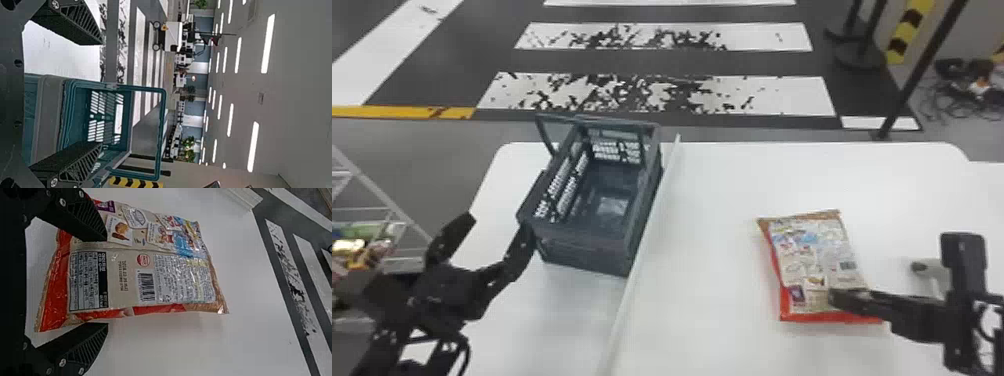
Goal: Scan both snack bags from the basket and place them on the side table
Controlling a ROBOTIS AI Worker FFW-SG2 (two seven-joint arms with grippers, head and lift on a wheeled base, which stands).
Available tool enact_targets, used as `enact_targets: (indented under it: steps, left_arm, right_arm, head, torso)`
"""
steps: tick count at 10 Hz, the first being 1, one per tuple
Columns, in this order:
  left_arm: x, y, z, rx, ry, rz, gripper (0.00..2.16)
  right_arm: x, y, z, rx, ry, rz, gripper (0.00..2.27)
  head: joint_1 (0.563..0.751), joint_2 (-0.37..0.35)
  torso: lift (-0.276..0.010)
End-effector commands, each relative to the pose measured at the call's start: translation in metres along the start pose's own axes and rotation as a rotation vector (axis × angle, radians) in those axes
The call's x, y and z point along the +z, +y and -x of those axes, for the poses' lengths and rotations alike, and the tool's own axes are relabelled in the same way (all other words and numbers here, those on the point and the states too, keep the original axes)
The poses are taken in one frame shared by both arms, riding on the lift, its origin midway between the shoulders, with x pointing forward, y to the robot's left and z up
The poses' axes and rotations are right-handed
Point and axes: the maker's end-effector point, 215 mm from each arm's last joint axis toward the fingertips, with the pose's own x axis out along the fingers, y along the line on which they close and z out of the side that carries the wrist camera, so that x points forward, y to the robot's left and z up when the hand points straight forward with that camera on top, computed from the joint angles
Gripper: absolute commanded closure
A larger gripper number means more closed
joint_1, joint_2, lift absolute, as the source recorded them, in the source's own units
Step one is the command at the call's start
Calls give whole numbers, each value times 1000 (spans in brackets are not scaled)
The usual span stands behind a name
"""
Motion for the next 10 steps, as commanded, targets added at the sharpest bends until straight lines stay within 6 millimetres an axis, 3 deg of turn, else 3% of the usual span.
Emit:
enact_targets:
  steps: [1, 2, 3, 6, 8, 10]
  left_arm:
    - [0, 0, 0, -1, -1, -2, 87]
    - [1, 0, 0, 0, -2, 0, 87]
    - [1, 0, 0, -2, -1, -2, 87]
    - [1, 0, 0, -2, -1, -3, 87]
    - [2, 0, 0, -3, -2, -4, 87]
    - [3, 0, 0, -5, -2, -5, 87]
  right_arm:
    - [-4, -1, -4, 5, 22, 26, 761]
    - [0, -1, -5, 5, 12, 52, 1656]
    - [-1, 0, -5, 1, 17, 56, 2260]
    - [7, 4, 10, 10, -16, 72, 2263]
    - [29, 2, 31, 25, -90, 37, 2263]
    - [51, -13, 58, 20, -169, -24, 2260]
  head:
    - [695, 79]
    - [695, 82]
    - [695, 82]
    - [695, 83]
    - [695, 77]
    - [695, 53]
  torso:
    - [-75]
    - [-75]
    - [-75]
    - [-75]
    - [-75]
    - [-75]
